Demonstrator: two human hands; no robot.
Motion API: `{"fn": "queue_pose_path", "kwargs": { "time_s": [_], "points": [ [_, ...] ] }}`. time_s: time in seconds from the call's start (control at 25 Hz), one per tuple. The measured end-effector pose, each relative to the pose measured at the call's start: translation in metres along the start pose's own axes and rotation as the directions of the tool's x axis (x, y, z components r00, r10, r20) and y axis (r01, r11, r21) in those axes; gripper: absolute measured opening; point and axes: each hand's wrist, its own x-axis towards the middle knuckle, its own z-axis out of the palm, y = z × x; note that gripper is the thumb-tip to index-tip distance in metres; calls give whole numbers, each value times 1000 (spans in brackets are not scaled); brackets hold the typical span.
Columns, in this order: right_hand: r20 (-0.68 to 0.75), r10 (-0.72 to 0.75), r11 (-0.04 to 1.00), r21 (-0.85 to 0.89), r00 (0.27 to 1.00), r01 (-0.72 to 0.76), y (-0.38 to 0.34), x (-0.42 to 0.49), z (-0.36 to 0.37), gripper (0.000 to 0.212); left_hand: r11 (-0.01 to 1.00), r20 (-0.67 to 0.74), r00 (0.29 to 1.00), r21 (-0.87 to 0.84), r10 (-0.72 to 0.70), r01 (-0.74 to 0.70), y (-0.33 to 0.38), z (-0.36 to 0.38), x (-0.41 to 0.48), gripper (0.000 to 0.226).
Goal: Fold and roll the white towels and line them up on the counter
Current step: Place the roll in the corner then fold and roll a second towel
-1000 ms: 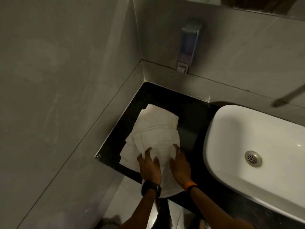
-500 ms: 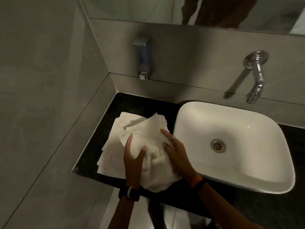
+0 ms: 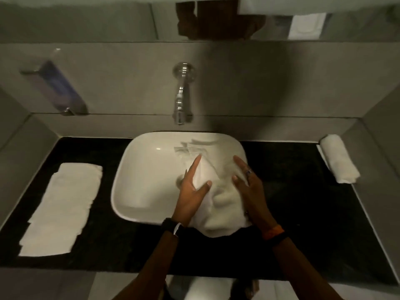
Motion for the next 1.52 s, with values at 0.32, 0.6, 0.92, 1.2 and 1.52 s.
{"fn": "queue_pose_path", "kwargs": {
  "time_s": [0.32, 0.6, 0.92, 1.2, 1.52],
  "points": [
    [-207, 104, 989, -80, 973, -123, 63, 7, -198, 50, 991, 274, 958, 77, 80, -105, 10, 206, 41, 72],
    [-90, 359, 661, -679, 929, -321, 159, -22, -255, 63, 615, 372, 886, 777, -277, -134, -83, 249, 14, 77],
    [239, 144, 506, -851, 960, 136, 161, -72, -250, 38, 422, 474, 876, 780, 83, -462, -95, 240, -23, 36],
    [170, 51, 531, -839, 984, 117, 167, -92, -261, 31, 340, 665, 646, 549, 376, -763, -103, 238, -35, 25],
    [247, 246, 344, -926, 937, 154, 167, -88, -262, 32, 432, 568, 808, 697, 155, -573, -95, 254, -45, 40]
  ]
}}
